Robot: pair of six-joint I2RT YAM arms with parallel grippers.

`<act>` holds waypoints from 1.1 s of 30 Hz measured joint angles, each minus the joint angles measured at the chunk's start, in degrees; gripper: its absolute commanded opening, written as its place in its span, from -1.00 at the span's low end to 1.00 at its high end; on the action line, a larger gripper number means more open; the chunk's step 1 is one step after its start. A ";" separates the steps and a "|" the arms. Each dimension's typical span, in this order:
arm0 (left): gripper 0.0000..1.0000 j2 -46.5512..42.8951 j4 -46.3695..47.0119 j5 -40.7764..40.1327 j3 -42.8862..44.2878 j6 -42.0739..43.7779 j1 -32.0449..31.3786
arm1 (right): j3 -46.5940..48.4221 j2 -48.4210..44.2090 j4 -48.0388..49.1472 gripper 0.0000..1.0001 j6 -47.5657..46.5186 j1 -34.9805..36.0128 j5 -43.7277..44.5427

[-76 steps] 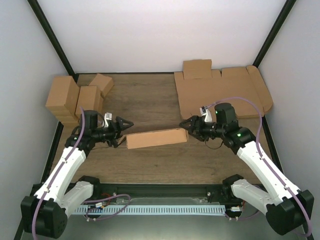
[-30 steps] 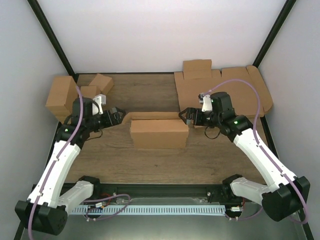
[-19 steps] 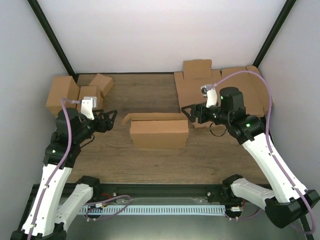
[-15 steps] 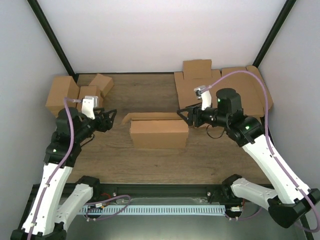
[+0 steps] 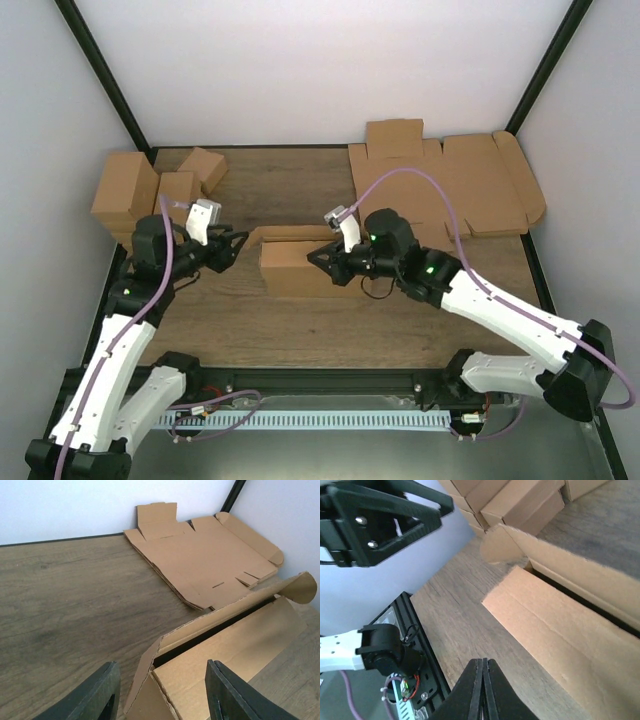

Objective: Fold the paper box

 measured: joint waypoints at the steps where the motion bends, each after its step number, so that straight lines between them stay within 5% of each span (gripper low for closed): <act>1: -0.02 0.02 0.48 0.13 -0.26 0.55 -0.04 | -1.38 0.50 1.88 -0.99 0.48 0.92 1.33; 22: -0.25 4.96 3.65 -0.46 -3.04 3.54 -4.24 | -5.51 10.23 10.45 -0.99 2.93 3.39 18.49; 33: -0.19 6.62 1.79 -11.15 -2.97 3.85 -7.13 | -6.71 10.21 12.68 -0.99 3.72 3.63 19.76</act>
